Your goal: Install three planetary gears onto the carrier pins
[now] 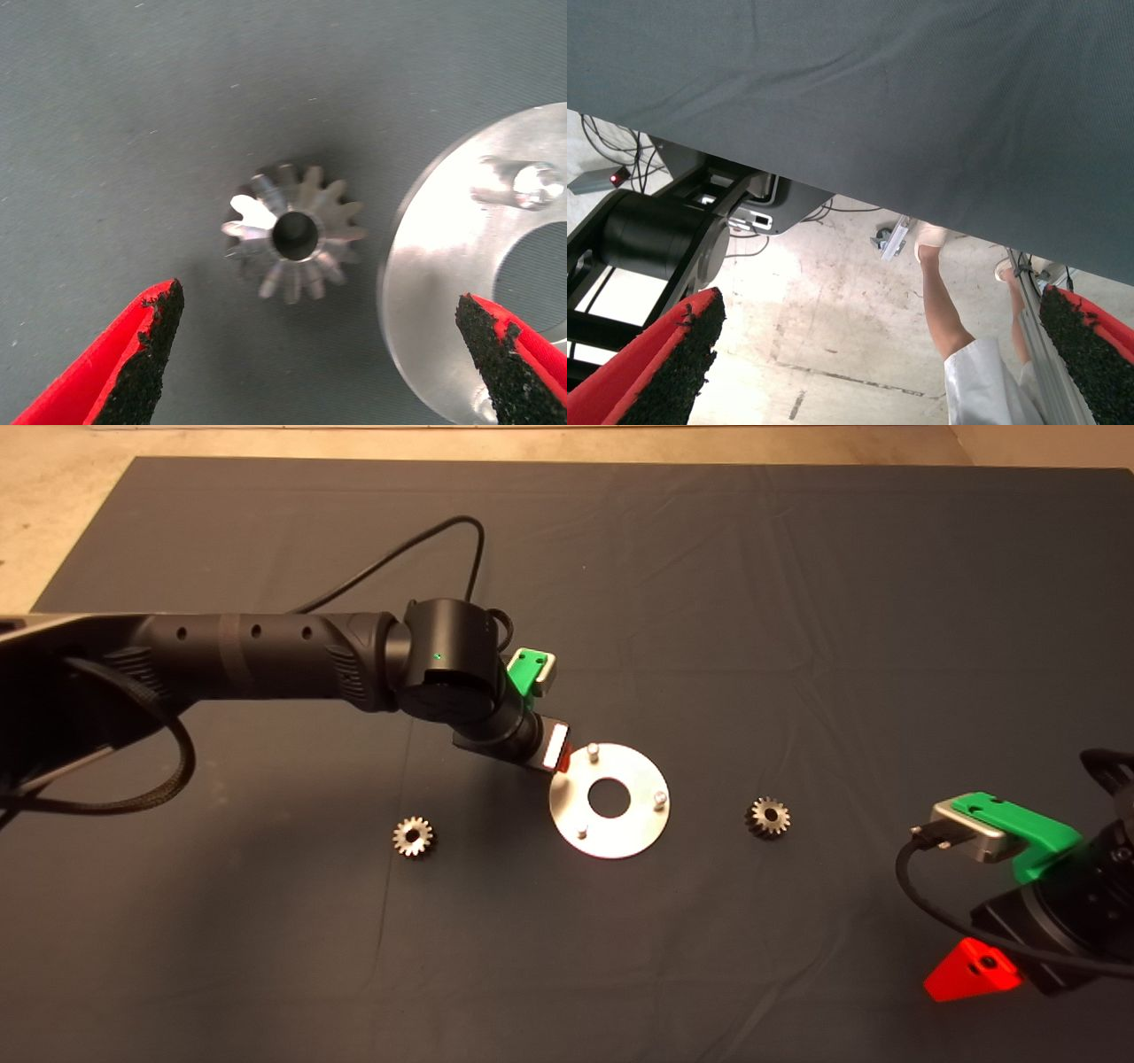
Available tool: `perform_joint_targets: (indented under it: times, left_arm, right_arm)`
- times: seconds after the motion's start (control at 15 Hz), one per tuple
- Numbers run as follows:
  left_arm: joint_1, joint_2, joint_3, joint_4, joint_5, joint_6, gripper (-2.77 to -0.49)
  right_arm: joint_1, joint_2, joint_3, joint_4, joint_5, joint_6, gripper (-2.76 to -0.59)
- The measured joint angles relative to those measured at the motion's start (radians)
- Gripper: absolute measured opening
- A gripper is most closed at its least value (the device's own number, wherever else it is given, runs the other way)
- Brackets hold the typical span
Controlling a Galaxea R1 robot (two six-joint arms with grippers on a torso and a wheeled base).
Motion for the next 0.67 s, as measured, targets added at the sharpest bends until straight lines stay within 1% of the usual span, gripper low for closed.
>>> perform_joint_targets:
  times: [0.4, 0.53, 0.6, 0.67]
  left_arm:
    - [0.000, 0.002, -0.005, 0.004, 0.000, 0.008, -1.07]
    - [0.000, 0.002, -0.020, 0.006, 0.000, 0.014, -1.07]
    - [0.001, 0.002, -0.030, 0.006, 0.000, 0.028, -1.07]
    - [0.001, 0.002, -0.038, 0.006, 0.000, 0.031, -1.07]
  right_arm:
    - [0.000, 0.000, 0.000, 0.000, 0.000, 0.000, -0.71]
    - [0.000, 0.000, 0.000, 0.000, 0.000, 0.000, -0.71]
    - [0.000, 0.000, 0.000, 0.000, 0.000, 0.000, -0.71]
    - [0.000, 0.000, 0.000, 0.000, 0.000, 0.000, -0.71]
